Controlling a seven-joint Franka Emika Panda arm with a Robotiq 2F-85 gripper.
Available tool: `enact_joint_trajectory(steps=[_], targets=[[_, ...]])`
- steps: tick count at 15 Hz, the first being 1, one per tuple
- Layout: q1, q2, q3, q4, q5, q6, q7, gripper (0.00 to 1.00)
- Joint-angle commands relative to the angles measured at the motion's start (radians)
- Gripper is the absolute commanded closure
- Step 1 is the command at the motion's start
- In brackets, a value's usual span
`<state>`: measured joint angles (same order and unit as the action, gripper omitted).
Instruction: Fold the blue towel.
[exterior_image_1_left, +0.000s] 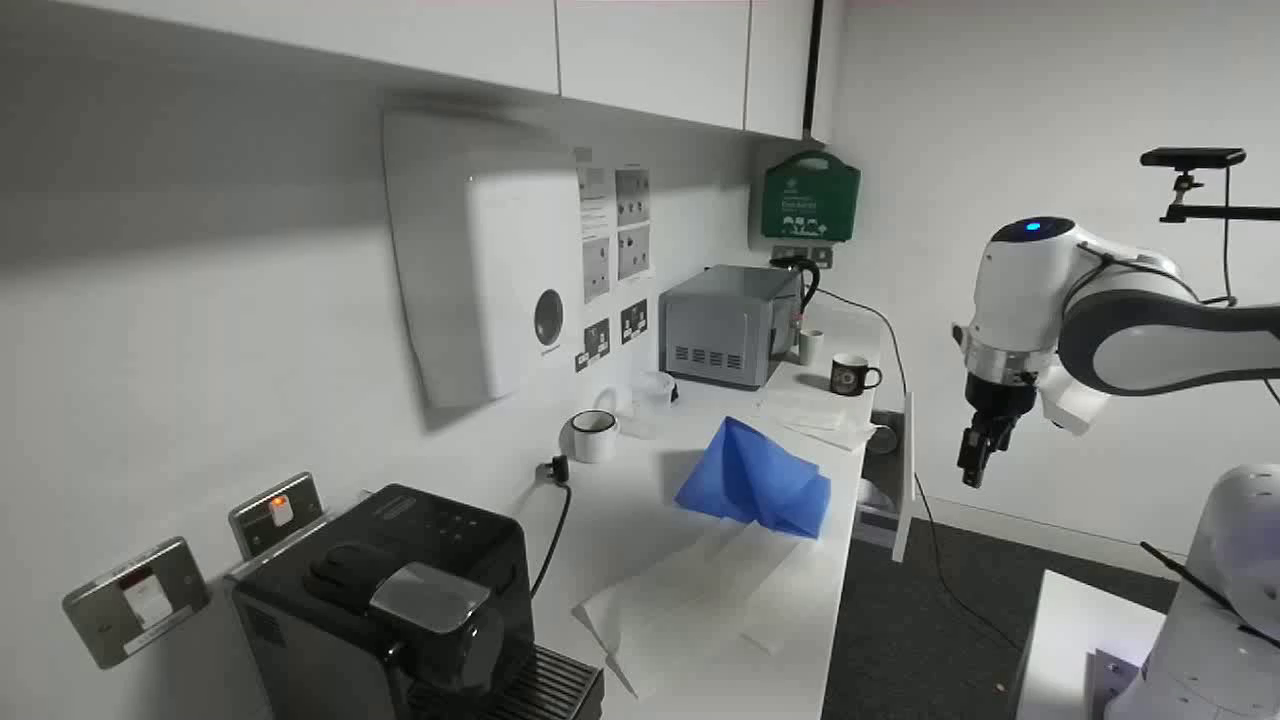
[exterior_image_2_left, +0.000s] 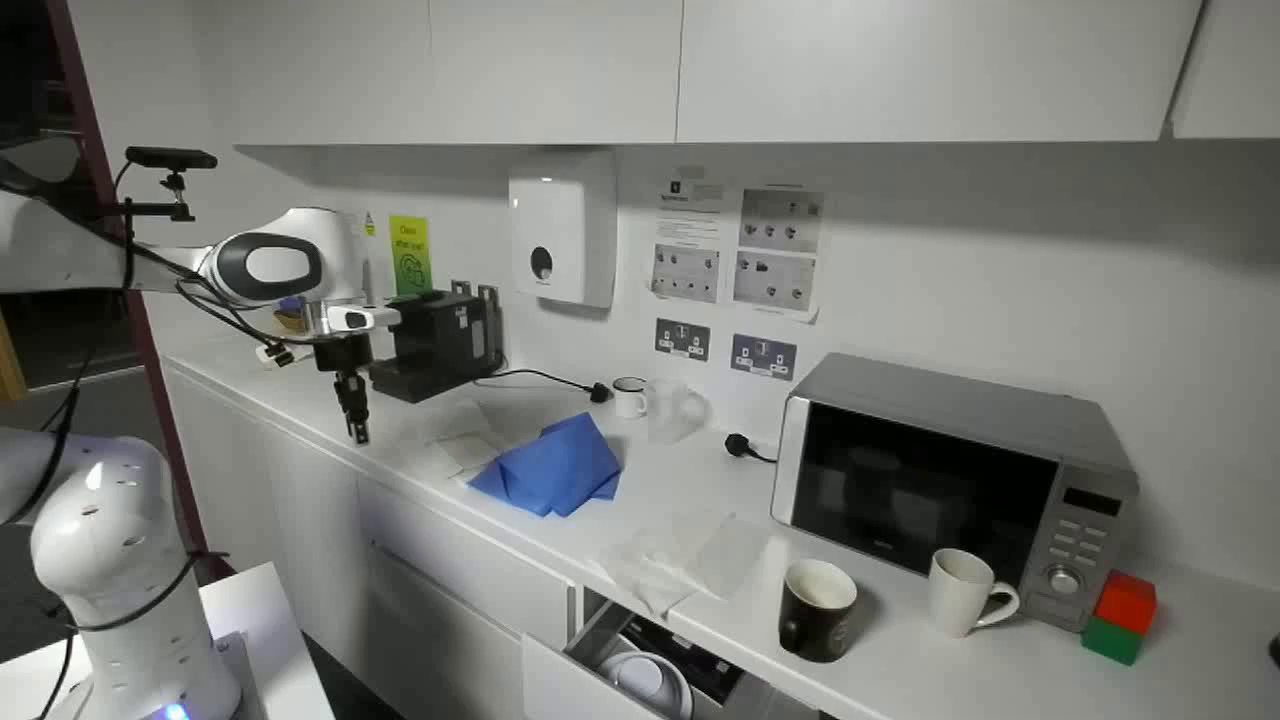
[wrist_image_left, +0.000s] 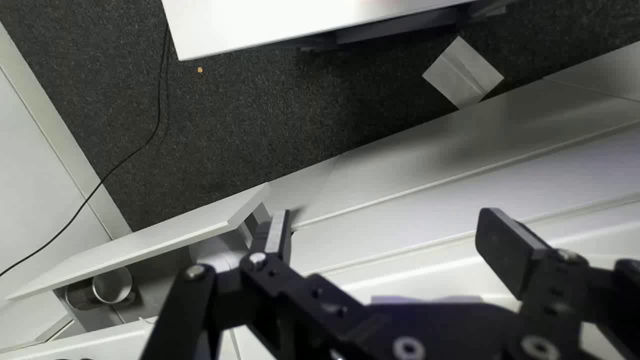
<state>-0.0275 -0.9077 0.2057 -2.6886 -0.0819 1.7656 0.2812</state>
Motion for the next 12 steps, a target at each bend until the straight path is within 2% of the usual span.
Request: enact_joint_trajectory(steps=[1, 6, 8, 12], targets=[[0.012, 0.003, -0.009, 0.002, -0.008, -0.003, 0.008, 0.0], [0.006, 0.011, -0.006, 0.006, -0.009, 0.035, 0.022, 0.0], [0.004, 0.02, -0.003, 0.01, -0.017, 0.103, 0.021, 0.0], [-0.009, 0.092, -0.003, 0.031, -0.05, 0.313, -0.013, 0.0]])
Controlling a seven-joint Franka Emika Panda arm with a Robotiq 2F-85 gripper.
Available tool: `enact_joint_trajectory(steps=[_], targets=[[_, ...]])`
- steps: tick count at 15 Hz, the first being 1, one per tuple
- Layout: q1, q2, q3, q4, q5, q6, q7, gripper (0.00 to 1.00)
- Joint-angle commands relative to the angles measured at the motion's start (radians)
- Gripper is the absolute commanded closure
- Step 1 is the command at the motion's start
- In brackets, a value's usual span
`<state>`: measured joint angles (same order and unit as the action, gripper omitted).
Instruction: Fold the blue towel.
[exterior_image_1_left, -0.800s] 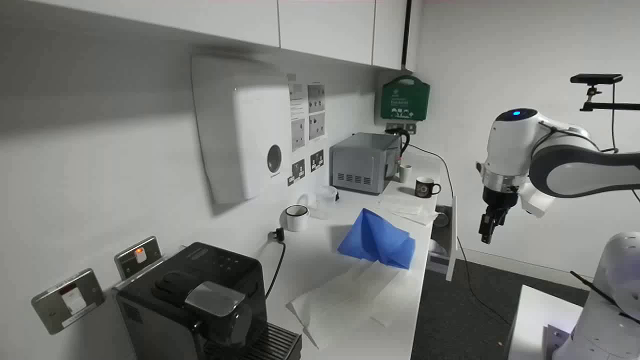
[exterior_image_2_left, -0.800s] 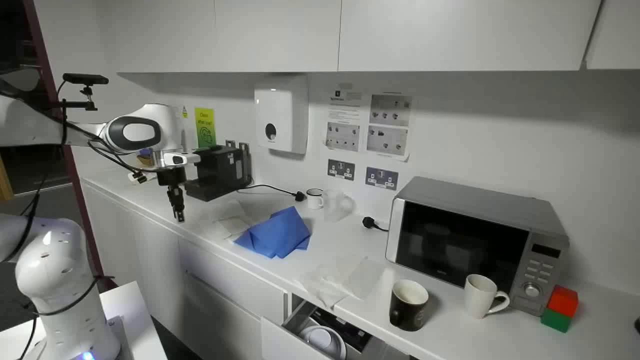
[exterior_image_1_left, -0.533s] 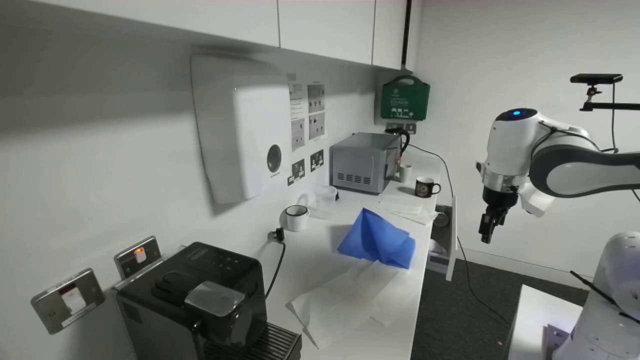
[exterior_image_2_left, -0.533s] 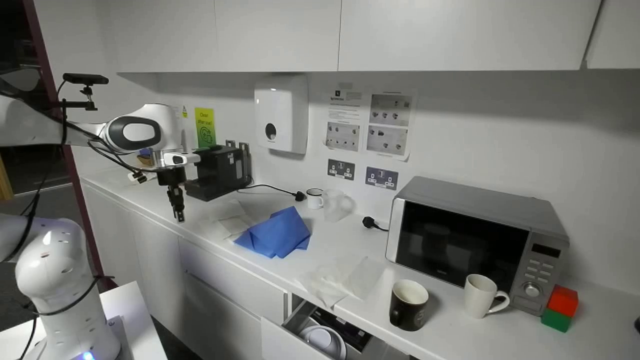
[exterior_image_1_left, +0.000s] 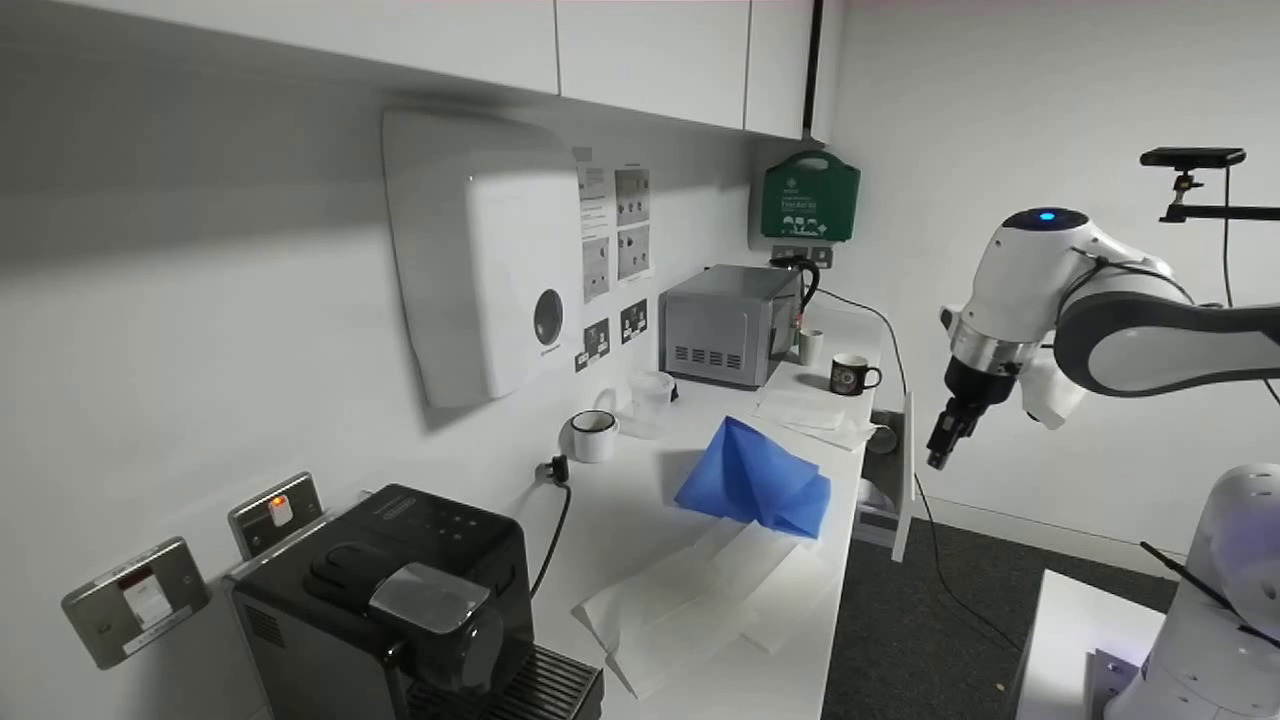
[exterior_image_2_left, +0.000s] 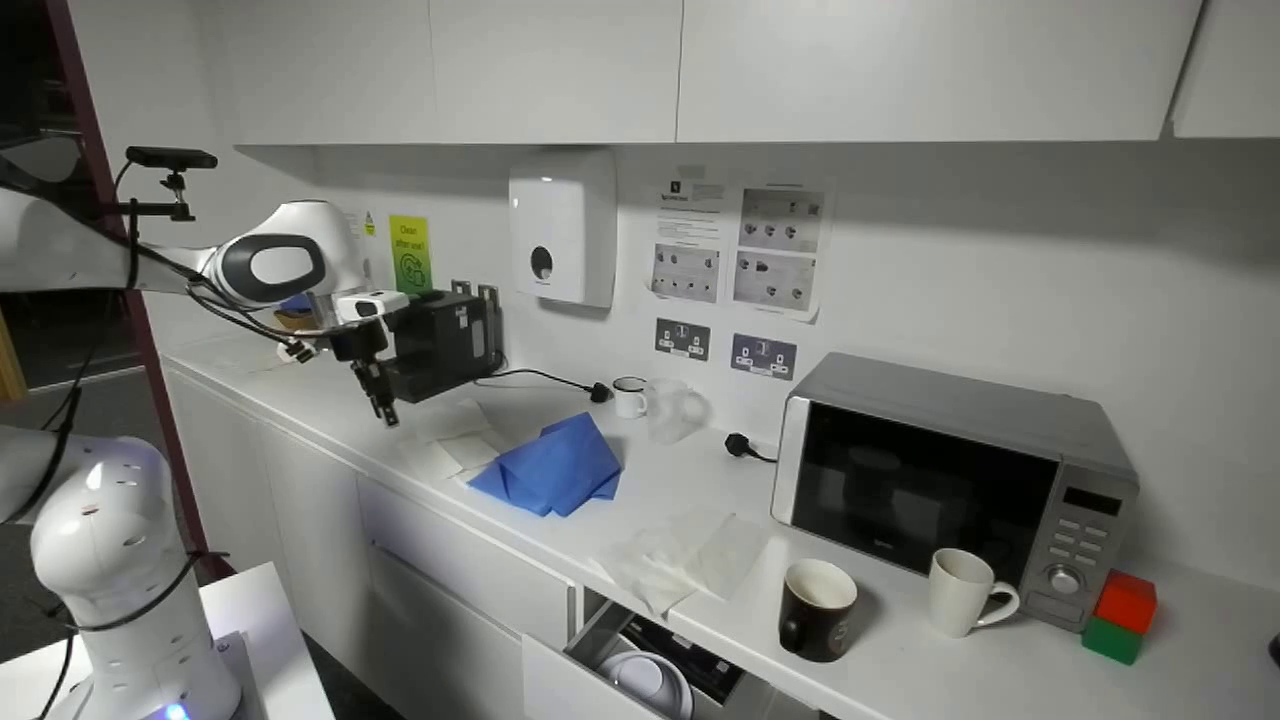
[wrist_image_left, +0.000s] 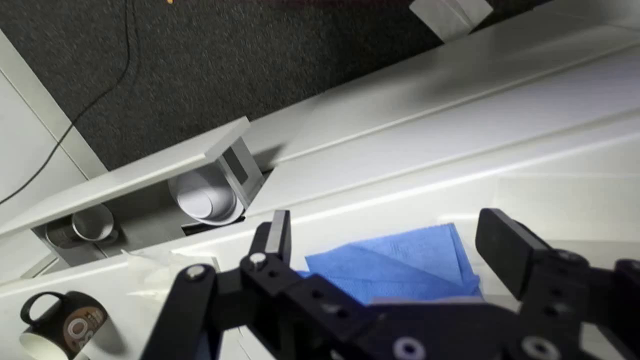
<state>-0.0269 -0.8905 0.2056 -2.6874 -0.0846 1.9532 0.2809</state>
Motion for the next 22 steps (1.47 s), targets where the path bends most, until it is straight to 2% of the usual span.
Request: enact_joint_trajectory(steps=[1, 4, 8, 14, 19, 22], targets=[[-0.016, 0.098, 0.0, 0.037, -0.066, 0.175, -0.019, 0.0], [-0.027, 0.19, -0.009, 0.07, -0.118, 0.294, -0.042, 0.0], [-0.029, 0.313, -0.029, 0.141, -0.134, 0.369, -0.063, 0.0], [-0.032, 0.466, -0.094, 0.275, -0.121, 0.368, -0.122, 0.0], [-0.011, 0.586, -0.161, 0.371, -0.061, 0.354, -0.189, 0.0], [0.0, 0.679, -0.176, 0.432, -0.033, 0.327, -0.229, 0.0]])
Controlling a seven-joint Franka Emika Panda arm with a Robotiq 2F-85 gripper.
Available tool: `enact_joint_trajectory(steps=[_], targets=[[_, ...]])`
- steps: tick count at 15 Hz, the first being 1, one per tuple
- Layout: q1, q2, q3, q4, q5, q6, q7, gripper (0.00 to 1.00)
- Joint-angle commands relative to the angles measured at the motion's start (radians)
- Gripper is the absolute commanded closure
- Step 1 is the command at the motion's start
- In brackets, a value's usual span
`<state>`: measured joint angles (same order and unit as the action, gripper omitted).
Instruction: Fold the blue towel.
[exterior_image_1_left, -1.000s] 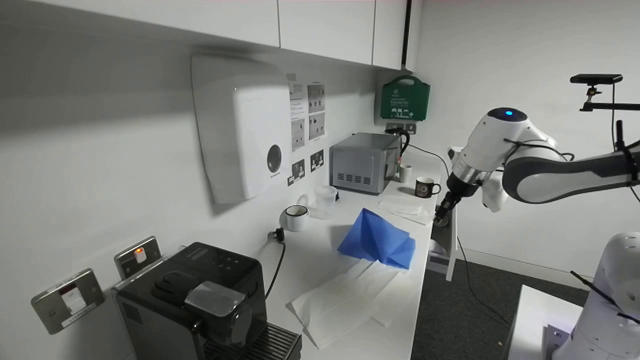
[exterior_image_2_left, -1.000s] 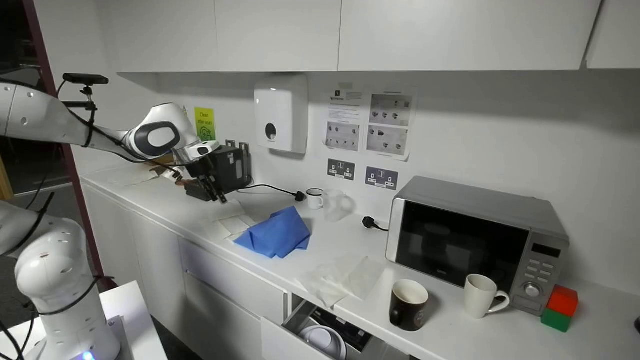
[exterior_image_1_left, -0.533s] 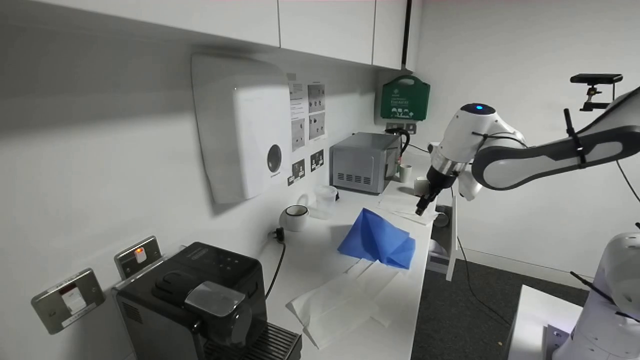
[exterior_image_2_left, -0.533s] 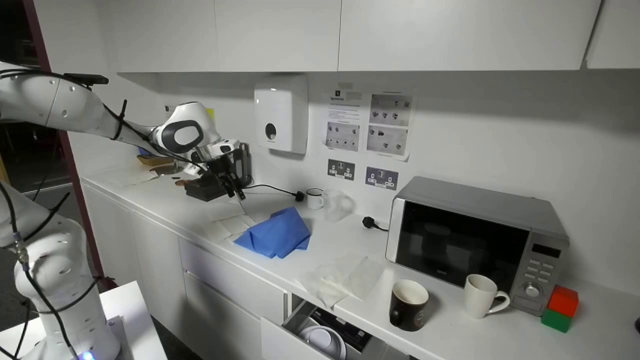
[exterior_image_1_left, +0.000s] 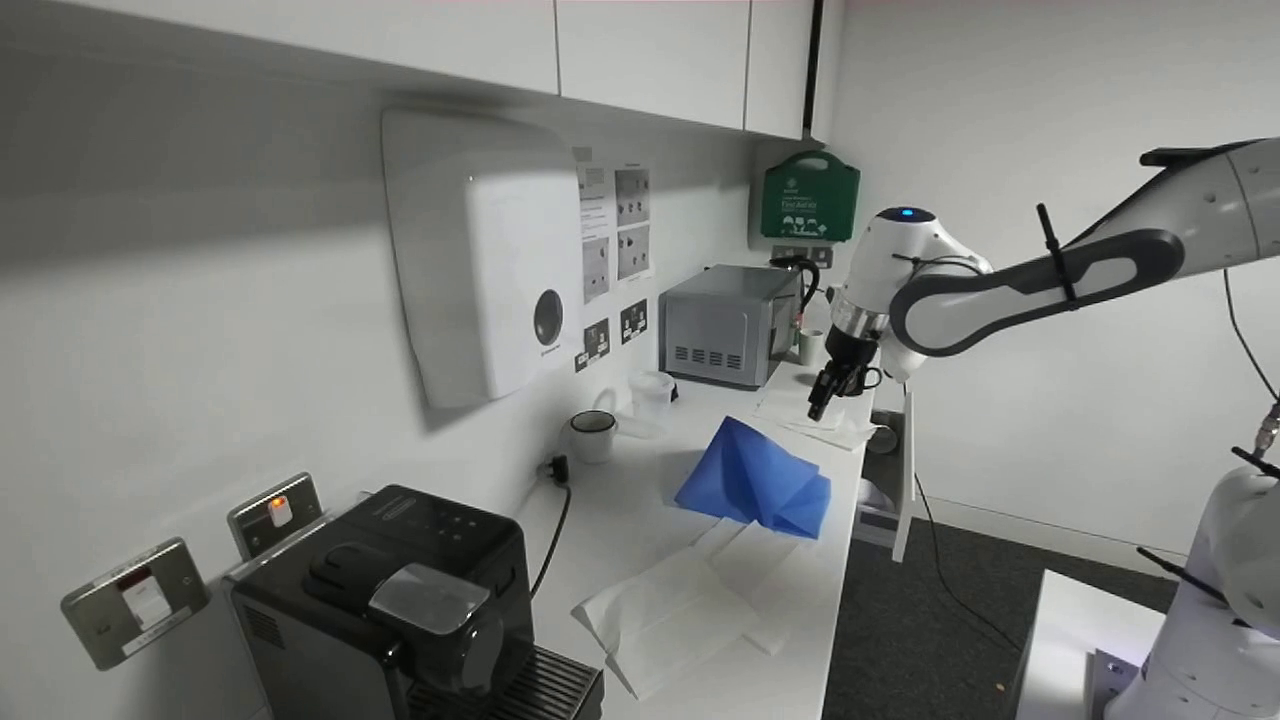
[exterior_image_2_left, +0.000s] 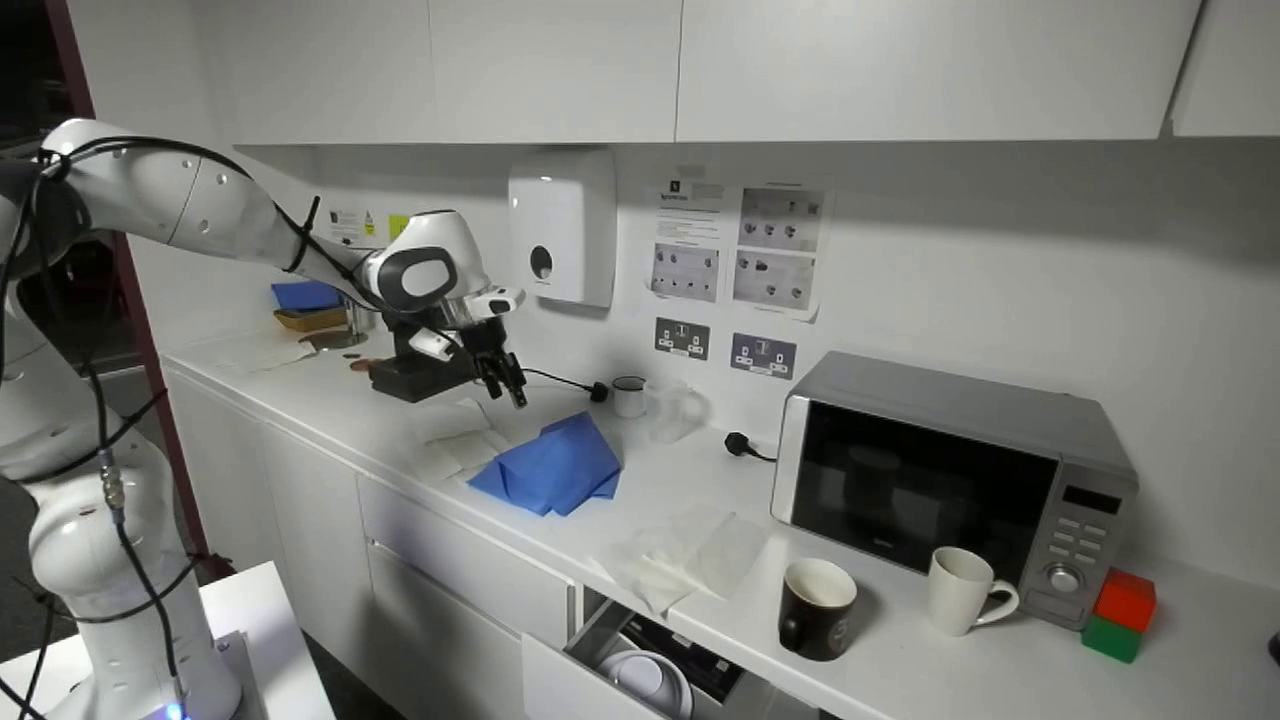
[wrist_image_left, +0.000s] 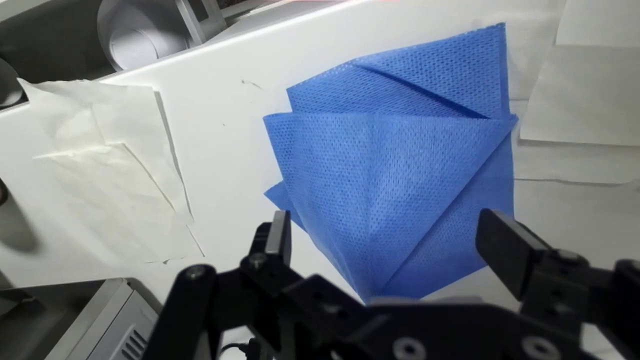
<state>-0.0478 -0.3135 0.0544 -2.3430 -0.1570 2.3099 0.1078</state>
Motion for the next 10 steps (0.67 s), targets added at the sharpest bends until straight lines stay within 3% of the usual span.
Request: enact_joint_trajectory(steps=[1, 5, 6, 7, 10], targets=[[0.023, 0.137, -0.024, 0.109, 0.045, -0.042, -0.063, 0.0], [0.03, 0.263, -0.019, 0.188, 0.038, -0.092, -0.069, 0.0], [0.033, 0.278, -0.018, 0.203, 0.034, -0.106, -0.07, 0.0], [0.032, 0.231, -0.018, 0.134, 0.02, -0.055, -0.028, 0.0], [0.037, 0.278, -0.019, 0.176, 0.02, -0.074, -0.031, 0.0]])
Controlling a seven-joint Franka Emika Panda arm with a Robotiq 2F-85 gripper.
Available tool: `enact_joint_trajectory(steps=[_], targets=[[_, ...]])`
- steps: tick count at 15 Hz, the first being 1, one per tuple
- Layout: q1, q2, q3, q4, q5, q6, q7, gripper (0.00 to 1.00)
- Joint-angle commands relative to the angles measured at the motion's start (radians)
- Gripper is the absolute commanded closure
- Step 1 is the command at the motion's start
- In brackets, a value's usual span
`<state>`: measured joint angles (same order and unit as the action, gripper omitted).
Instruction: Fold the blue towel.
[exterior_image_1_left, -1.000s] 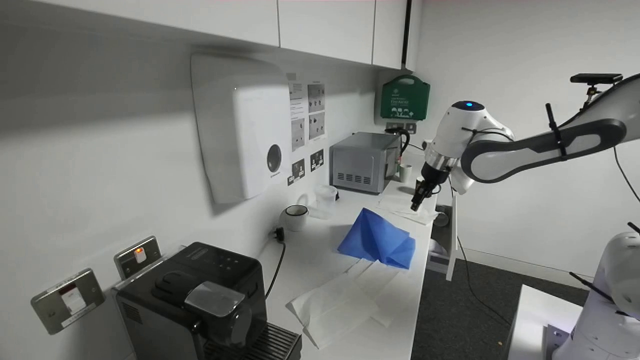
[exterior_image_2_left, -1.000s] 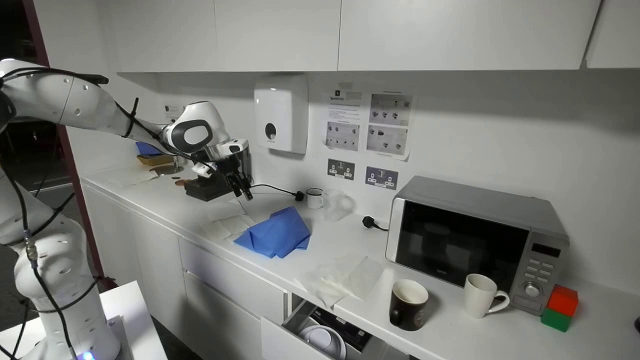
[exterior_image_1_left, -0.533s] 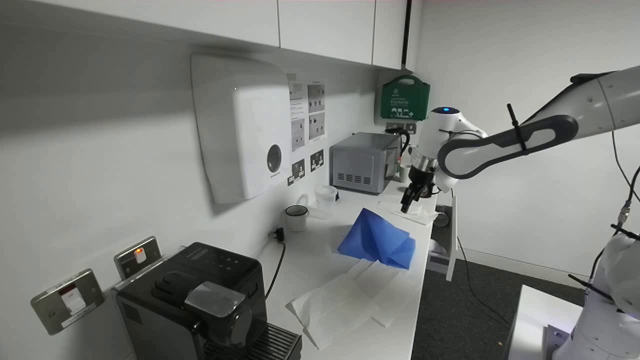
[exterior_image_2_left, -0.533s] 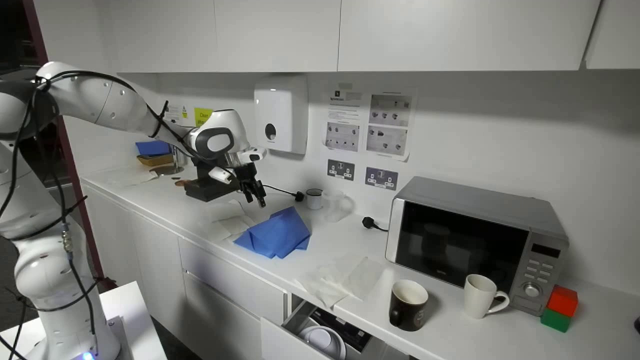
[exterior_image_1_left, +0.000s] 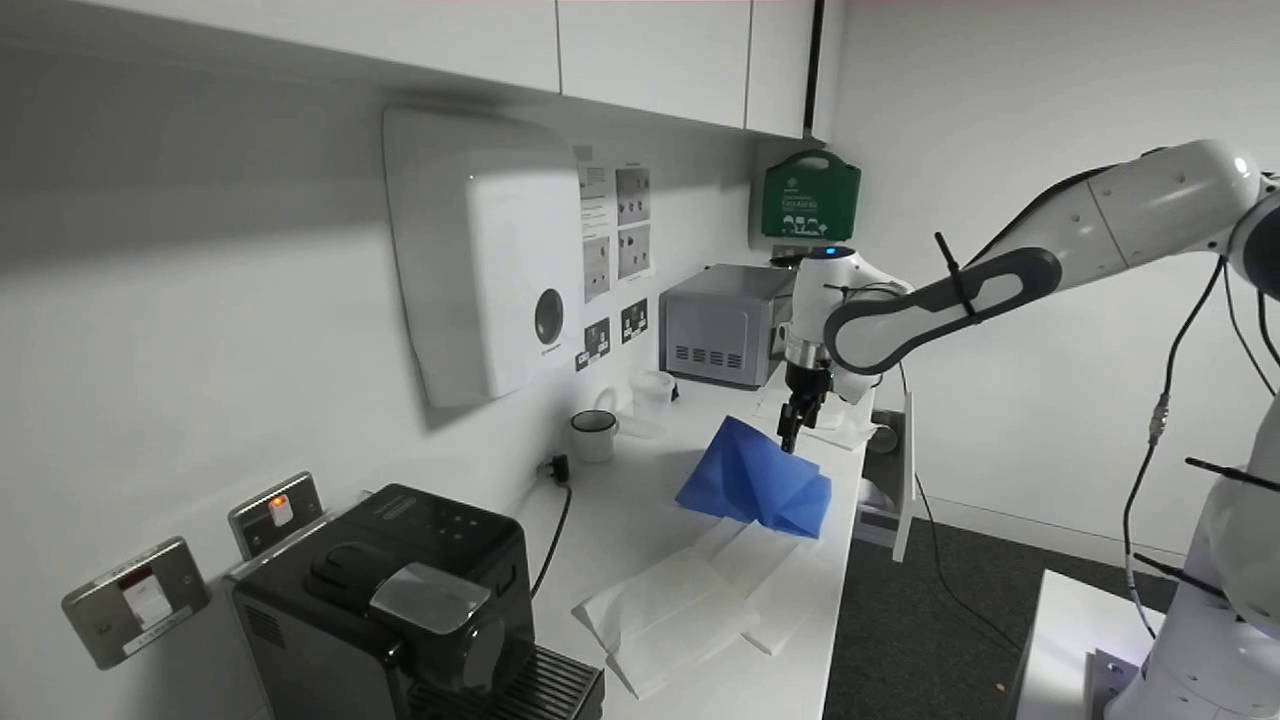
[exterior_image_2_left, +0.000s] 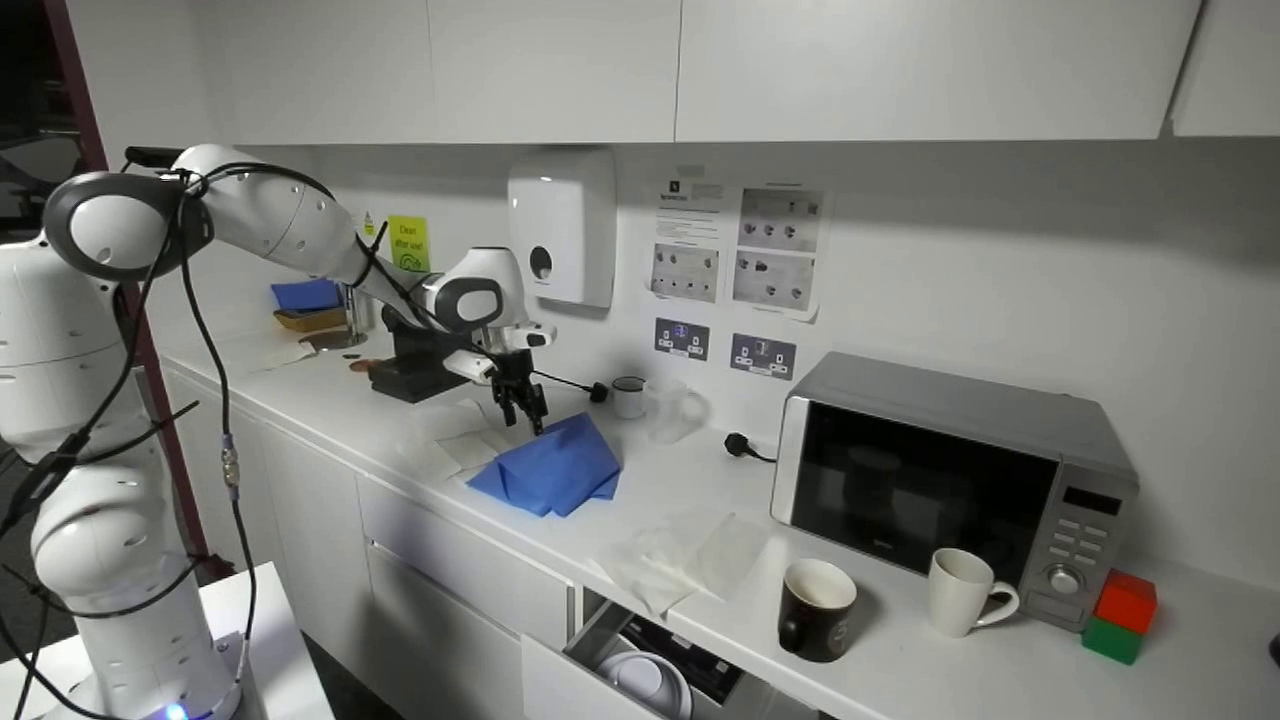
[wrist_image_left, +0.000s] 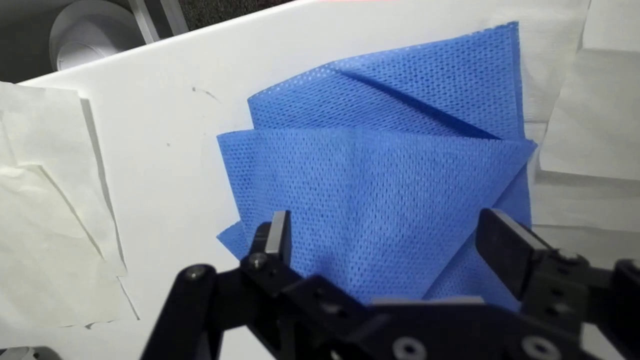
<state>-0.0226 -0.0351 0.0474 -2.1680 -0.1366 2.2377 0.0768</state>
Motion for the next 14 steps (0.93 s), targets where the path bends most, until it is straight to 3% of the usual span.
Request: enact_joint_trajectory(steps=[1, 8, 14], targets=[[0.012, 0.001, -0.012, 0.004, 0.0, -0.003, 0.0, 0.0], [0.003, -0.023, -0.03, -0.092, 0.01, 0.221, -0.072, 0.0], [0.001, -0.015, -0.044, -0.104, 0.026, 0.294, -0.127, 0.0]])
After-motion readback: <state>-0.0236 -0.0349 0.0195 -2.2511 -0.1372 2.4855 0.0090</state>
